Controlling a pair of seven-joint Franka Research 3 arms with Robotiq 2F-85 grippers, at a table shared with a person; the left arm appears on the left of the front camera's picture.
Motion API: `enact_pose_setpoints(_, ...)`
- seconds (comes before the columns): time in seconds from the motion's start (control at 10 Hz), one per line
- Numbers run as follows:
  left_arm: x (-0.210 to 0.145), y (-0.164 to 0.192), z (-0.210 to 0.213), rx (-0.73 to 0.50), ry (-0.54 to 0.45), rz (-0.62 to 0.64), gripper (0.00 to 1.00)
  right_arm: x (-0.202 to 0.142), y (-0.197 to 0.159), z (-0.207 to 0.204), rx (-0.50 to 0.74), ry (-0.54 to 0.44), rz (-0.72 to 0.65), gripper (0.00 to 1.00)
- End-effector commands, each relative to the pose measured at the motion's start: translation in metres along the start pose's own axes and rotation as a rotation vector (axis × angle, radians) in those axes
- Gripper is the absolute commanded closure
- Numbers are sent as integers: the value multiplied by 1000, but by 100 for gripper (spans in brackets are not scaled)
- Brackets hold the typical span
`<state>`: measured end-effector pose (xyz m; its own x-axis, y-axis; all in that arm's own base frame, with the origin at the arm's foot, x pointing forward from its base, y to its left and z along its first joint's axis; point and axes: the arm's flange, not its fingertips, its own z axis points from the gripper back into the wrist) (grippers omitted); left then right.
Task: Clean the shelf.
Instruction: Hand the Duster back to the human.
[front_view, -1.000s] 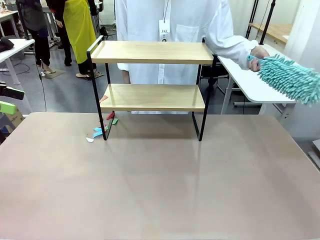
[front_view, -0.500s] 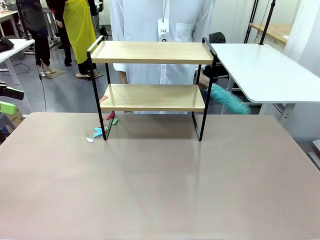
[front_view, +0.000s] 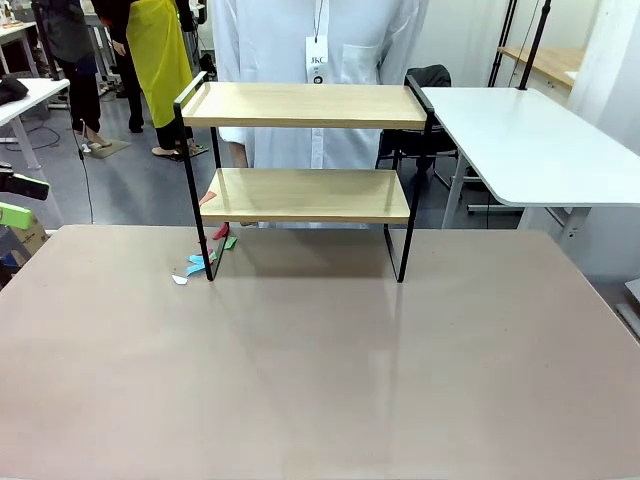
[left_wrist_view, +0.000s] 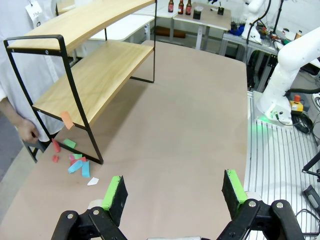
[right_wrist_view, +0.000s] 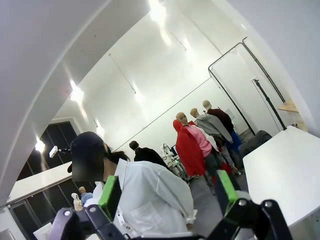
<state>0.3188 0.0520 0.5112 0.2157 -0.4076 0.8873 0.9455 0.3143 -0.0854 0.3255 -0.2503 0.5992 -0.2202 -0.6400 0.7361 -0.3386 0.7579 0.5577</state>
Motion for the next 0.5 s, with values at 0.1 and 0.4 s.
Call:
enact_pose_setpoints(0.1,1,1,-1,-3,-32,-17,0,-1,2,1,-9,0,8,0)
enact_pose_setpoints(0.4,1,1,-1,-3,-32,-17,0,-1,2,1,-9,0,8,0)
